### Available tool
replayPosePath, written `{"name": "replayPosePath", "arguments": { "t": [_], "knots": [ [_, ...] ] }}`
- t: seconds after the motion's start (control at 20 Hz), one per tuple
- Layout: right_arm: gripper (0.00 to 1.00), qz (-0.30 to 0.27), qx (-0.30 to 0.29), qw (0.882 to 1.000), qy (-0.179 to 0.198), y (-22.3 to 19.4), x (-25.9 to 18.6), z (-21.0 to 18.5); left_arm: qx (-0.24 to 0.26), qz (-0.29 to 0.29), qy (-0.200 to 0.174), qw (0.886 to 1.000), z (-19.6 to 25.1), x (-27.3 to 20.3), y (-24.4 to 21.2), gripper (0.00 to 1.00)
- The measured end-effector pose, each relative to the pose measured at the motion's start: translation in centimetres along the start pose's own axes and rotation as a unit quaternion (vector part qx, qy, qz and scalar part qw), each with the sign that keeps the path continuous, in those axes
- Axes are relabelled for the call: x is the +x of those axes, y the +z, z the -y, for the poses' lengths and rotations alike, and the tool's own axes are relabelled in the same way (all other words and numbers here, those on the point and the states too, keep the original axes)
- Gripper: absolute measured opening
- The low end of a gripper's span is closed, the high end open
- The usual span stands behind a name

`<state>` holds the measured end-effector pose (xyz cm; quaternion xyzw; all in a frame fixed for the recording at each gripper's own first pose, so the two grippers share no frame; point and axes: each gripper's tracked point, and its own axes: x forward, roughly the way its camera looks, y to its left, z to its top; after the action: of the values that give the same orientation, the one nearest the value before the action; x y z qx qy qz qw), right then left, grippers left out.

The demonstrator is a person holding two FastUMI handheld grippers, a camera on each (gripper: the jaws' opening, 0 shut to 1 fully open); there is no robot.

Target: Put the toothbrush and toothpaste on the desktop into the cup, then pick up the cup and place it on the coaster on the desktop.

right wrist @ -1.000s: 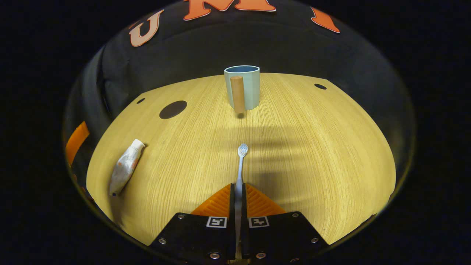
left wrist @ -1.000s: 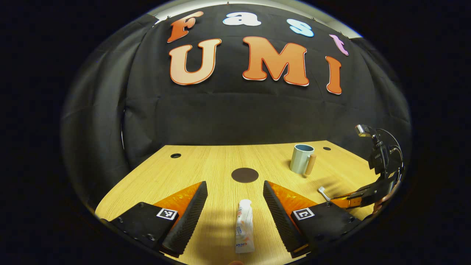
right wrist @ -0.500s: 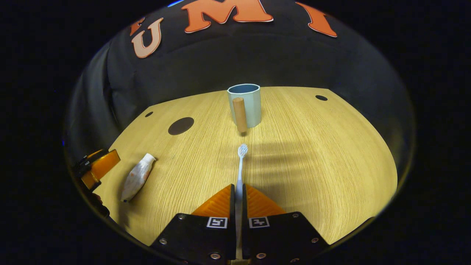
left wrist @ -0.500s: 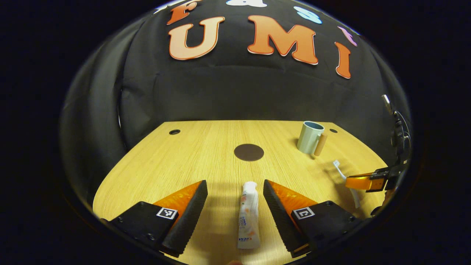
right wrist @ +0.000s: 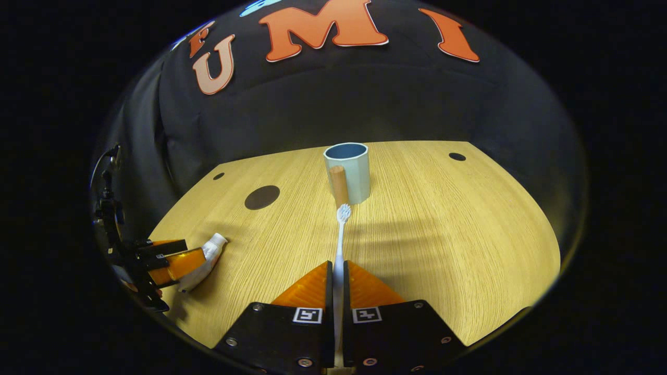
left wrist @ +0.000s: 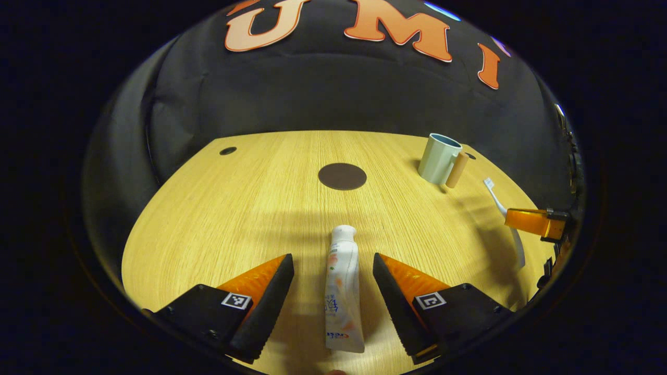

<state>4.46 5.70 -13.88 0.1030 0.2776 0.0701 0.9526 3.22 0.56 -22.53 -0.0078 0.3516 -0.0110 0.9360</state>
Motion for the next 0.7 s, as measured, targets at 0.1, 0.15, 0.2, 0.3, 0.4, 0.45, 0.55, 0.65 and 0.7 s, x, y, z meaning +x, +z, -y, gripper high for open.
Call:
{"name": "replayPosePath", "arguments": {
  "t": [0.1,0.15,0.2,0.3,0.4,0.45,0.55,0.65,0.7],
  "knots": [
    [0.07,0.010,-0.001,1.000,0.006,0.8,-0.1,-0.1,-0.006,-0.019,-0.002,1.000,0.0,0.7,-1.0,0.99],
    [0.07,0.016,-0.004,1.000,0.007,1.2,-0.2,-0.1,-0.007,-0.025,-0.001,1.000,0.1,0.9,-1.4,0.99],
    [0.07,0.022,-0.008,1.000,0.009,1.7,-0.2,-0.1,-0.007,-0.027,-0.002,1.000,0.3,1.1,-1.4,0.99],
    [0.07,0.038,-0.015,0.999,0.010,3.1,-0.3,-0.1,-0.004,-0.032,-0.001,0.999,0.3,1.3,-1.5,0.97],
    [0.07,0.055,-0.020,0.998,0.014,4.7,-0.4,-0.3,0.002,-0.035,0.002,0.999,0.1,1.5,-1.5,0.94],
    [0.07,0.065,-0.025,0.997,0.016,5.6,-0.4,-0.4,0.004,-0.036,0.004,0.999,0.0,1.5,-1.6,0.94],
    [0.07,0.090,-0.035,0.995,0.018,7.8,-0.4,-0.7,0.010,-0.039,0.006,0.999,0.1,1.9,-1.4,0.83],
    [0.07,0.111,-0.045,0.993,0.020,9.9,-0.7,-1.0,0.016,-0.041,0.005,0.999,0.4,2.2,-1.3,0.73],
    [0.07,0.120,-0.049,0.991,0.020,10.4,-1.1,-1.0,0.020,-0.046,0.007,0.999,0.5,2.0,-0.9,0.57]
  ]
}}
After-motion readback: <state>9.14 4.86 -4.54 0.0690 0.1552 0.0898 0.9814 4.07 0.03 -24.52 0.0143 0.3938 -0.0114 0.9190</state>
